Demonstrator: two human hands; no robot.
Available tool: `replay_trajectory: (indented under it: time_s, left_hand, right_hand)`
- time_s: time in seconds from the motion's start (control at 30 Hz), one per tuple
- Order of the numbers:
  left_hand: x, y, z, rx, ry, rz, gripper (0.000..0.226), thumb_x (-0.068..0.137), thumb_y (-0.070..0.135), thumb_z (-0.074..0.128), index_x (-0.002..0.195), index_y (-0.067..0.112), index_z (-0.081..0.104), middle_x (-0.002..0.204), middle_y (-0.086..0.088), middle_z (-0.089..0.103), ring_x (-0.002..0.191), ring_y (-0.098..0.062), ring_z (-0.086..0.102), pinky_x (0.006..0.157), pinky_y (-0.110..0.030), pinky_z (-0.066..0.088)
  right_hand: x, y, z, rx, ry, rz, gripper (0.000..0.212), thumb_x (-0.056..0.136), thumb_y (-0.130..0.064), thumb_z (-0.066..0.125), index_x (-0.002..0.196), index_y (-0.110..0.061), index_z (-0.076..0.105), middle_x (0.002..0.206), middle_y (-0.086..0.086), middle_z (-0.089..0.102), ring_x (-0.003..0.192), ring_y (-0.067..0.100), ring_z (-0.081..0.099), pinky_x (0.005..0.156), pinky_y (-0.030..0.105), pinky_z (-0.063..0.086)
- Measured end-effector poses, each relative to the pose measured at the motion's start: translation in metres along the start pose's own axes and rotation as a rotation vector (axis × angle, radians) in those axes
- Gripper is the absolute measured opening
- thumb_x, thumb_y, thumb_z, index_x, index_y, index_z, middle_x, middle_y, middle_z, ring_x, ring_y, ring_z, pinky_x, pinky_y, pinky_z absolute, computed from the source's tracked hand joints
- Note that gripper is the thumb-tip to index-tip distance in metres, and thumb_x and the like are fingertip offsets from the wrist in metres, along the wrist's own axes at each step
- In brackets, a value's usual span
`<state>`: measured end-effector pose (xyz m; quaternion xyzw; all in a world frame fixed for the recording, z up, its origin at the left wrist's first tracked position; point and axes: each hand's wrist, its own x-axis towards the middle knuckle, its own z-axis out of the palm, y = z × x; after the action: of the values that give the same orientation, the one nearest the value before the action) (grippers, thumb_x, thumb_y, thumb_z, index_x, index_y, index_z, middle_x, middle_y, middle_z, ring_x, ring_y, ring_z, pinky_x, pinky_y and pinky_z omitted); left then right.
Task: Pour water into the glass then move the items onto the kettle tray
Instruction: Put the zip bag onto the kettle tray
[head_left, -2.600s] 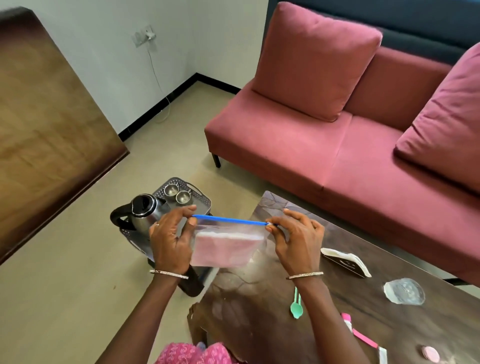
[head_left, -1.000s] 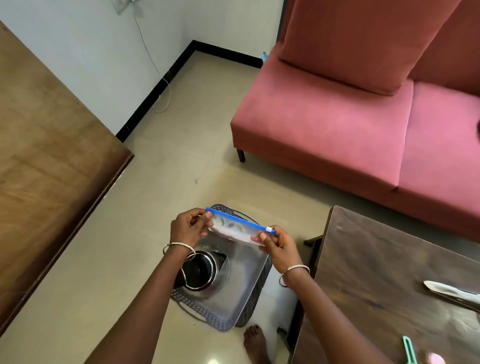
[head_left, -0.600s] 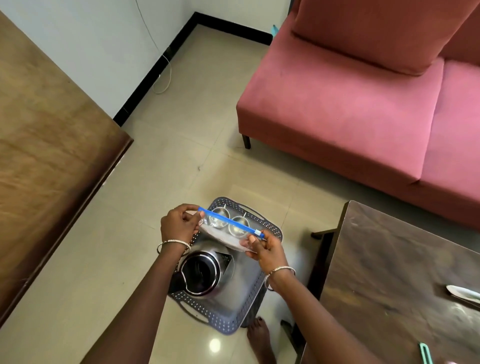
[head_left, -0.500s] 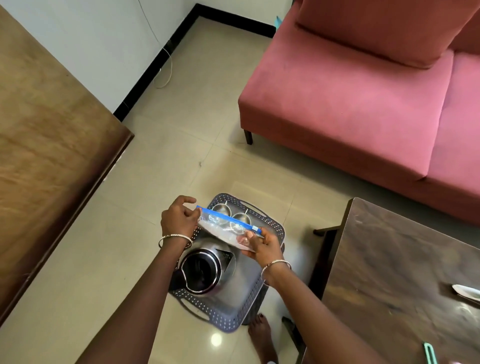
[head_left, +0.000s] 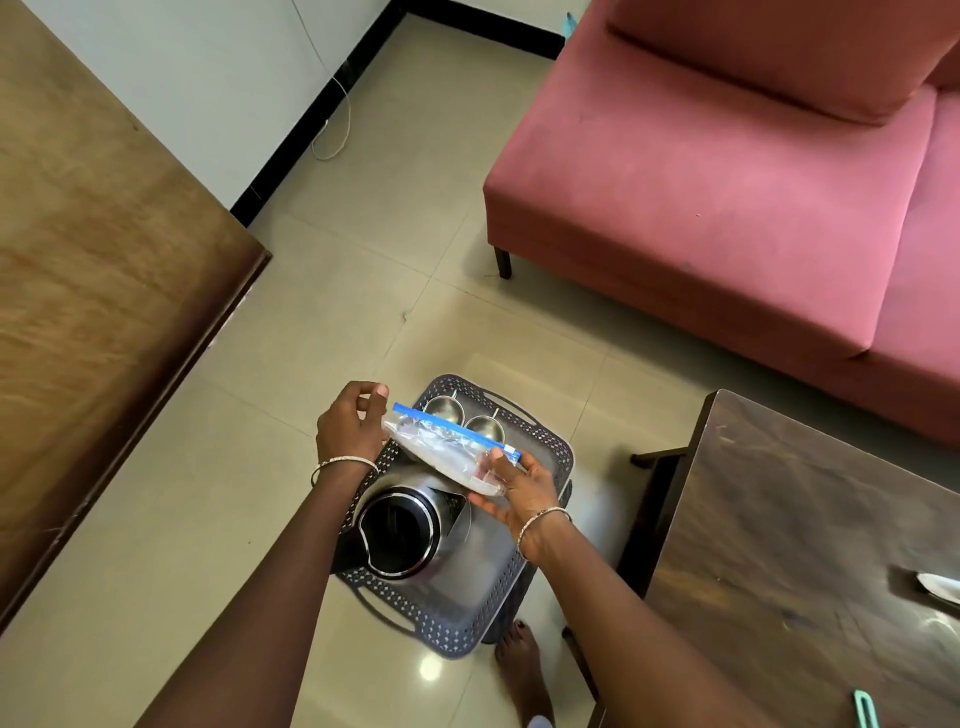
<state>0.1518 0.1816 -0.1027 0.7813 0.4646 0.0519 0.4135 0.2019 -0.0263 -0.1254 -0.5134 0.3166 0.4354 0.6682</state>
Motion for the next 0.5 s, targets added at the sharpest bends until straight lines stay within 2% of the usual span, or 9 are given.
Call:
replay_trajectory:
  time_s: [0.07,0.13,0.2,0.27,0.33,0.4,0.5]
  left_hand:
    - [-0.006,0.0,-0.004,0.034,0.003,0.017,0.022,0.095,0.041,0.052,0.1,0.023,0.063,0.096,-0.001,0.067,0.065,-0.027,0.069,0.072,-0.049,0.057]
    - [-0.012,0.003,-0.009,0.081,0.01,0.031,0.024,0.096,0.038,0.051,0.103,0.019,0.065,0.102,-0.004,0.066,0.077,-0.03,0.067,0.078,-0.043,0.054]
    - [-0.017,0.006,-0.013,0.147,0.04,0.049,0.02,0.095,0.031,0.053,0.103,0.018,0.066,0.105,-0.006,0.063,0.073,-0.025,0.062,0.078,-0.031,0.045]
    - [-0.025,0.011,-0.018,0.173,0.073,0.059,0.017,0.094,0.024,0.055,0.103,0.018,0.068,0.108,-0.008,0.061,0.068,-0.02,0.056,0.074,-0.027,0.039]
    - [-0.036,0.019,-0.023,0.164,0.092,0.072,0.015,0.092,0.02,0.056,0.102,0.017,0.068,0.107,-0.008,0.062,0.07,-0.017,0.056,0.073,-0.026,0.039]
    - [-0.047,0.027,-0.025,0.146,0.098,0.091,0.014,0.091,0.017,0.058,0.098,0.016,0.07,0.104,-0.007,0.065,0.074,-0.016,0.058,0.073,-0.025,0.04]
    - [-0.07,0.042,-0.025,0.133,0.078,0.139,0.013,0.089,0.014,0.059,0.093,0.016,0.071,0.096,-0.004,0.07,0.077,-0.016,0.061,0.075,-0.026,0.045]
  right_hand:
    - [-0.004,-0.003,-0.003,-0.005,0.002,-0.026,0.033,0.088,-0.016,0.073,0.116,-0.02,0.057,0.11,0.01,0.068,0.085,0.02,0.07,0.069,0.045,0.062]
    - [-0.008,-0.007,-0.004,-0.043,0.007,-0.067,0.049,0.086,-0.014,0.074,0.127,-0.024,0.05,0.119,0.007,0.064,0.089,0.018,0.069,0.069,0.046,0.062]
    - [-0.013,-0.01,-0.004,-0.112,0.033,-0.112,0.065,0.084,-0.011,0.076,0.138,-0.026,0.042,0.128,0.005,0.056,0.1,0.022,0.066,0.067,0.044,0.061]
    - [-0.02,-0.012,-0.005,-0.173,0.08,-0.156,0.071,0.083,-0.01,0.077,0.141,-0.025,0.039,0.132,0.004,0.048,0.116,0.026,0.058,0.064,0.041,0.06]
    - [-0.028,-0.013,-0.009,-0.219,0.138,-0.188,0.064,0.084,-0.01,0.076,0.138,-0.022,0.043,0.131,0.004,0.044,0.122,0.027,0.052,0.064,0.039,0.059]
    - [-0.036,-0.012,-0.016,-0.266,0.183,-0.205,0.051,0.087,-0.009,0.072,0.132,-0.018,0.049,0.132,0.007,0.047,0.12,0.029,0.054,0.064,0.038,0.057]
    - [-0.052,-0.011,-0.028,-0.346,0.165,-0.218,0.037,0.091,-0.004,0.064,0.126,-0.012,0.056,0.131,0.012,0.051,0.113,0.028,0.056,0.068,0.042,0.056]
